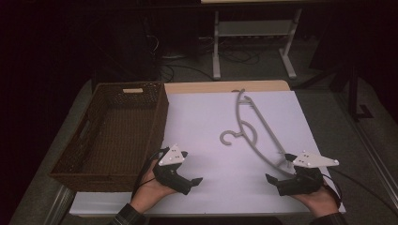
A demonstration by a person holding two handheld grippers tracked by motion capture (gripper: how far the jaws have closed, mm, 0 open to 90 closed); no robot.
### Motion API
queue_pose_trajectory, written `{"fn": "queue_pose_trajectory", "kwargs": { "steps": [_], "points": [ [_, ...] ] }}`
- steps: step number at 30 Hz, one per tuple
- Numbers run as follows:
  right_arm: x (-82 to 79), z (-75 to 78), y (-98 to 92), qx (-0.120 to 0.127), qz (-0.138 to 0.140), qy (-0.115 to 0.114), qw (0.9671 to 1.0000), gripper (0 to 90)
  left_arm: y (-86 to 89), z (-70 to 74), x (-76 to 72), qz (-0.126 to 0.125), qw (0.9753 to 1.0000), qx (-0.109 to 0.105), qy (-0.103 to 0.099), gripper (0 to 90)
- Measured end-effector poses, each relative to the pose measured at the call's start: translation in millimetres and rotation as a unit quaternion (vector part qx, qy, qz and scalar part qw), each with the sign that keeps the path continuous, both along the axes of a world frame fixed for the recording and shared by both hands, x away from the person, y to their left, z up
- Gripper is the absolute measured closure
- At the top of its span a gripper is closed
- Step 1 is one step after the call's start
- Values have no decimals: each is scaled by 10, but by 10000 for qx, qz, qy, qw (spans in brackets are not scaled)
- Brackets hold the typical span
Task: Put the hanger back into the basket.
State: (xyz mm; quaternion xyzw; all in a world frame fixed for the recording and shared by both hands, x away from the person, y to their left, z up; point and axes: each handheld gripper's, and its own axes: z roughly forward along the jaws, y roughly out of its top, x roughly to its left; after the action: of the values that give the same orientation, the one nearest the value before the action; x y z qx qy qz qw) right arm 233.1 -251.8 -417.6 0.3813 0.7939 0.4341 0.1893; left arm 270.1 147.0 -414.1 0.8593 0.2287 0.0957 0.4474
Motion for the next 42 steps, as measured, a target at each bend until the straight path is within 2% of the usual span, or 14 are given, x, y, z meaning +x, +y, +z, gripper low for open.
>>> {"fn": "queue_pose_trajectory", "kwargs": {
  "steps": [8, 14, 17, 18, 19, 22, 23, 24, 28, 33, 39, 42],
  "points": [
    [37, -13, -8, -93, -44, 107, 9999, 41, -11, -17, 15, 49, 10000, 42, 1, 0],
    [154, 17, 9, -186, 17, 159, 9997, 129, -4, -30, 5, 87, 10000, 27, 20, 0],
    [250, 30, -9, -160, -94, 228, 9996, 147, -10, -36, 5, 81, 9999, 91, 23, 0],
    [317, 28, -25, -189, -185, 266, 9993, 160, -14, -33, 7, 88, 9999, 67, 9, 0],
    [317, 28, -25, -189, -185, 266, 9993, 160, -16, -27, 13, 93, 9999, 52, 7, 0],
    [411, 35, -88, -165, -294, 346, 9988, 216, -13, -21, 29, 103, 9999, 3, 6, 0],
    [494, 45, -144, -141, -395, 412, 9983, 259, -15, -24, 30, 103, 9999, 11, 21, 0],
    [494, 45, -144, -141, -395, 412, 9983, 259, -16, -29, 31, 97, 9999, 17, 27, 0],
    [673, 43, -220, -236, -615, 465, 9967, 328, -18, -35, 38, 109, 9999, -3, 40, 0],
    [868, 34, -259, -298, -699, 537, 9957, 427, -20, -41, 48, 112, 9999, -15, 29, 0],
    [1107, -47, -288, -408, -943, 769, 9917, 498, -18, -50, 26, 85, 10000, 4, -21, 0],
    [1217, -118, -280, -488, -950, 934, 9899, 543, -15, -43, 38, 57, 10000, -33, -21, 0]
  ]
}}
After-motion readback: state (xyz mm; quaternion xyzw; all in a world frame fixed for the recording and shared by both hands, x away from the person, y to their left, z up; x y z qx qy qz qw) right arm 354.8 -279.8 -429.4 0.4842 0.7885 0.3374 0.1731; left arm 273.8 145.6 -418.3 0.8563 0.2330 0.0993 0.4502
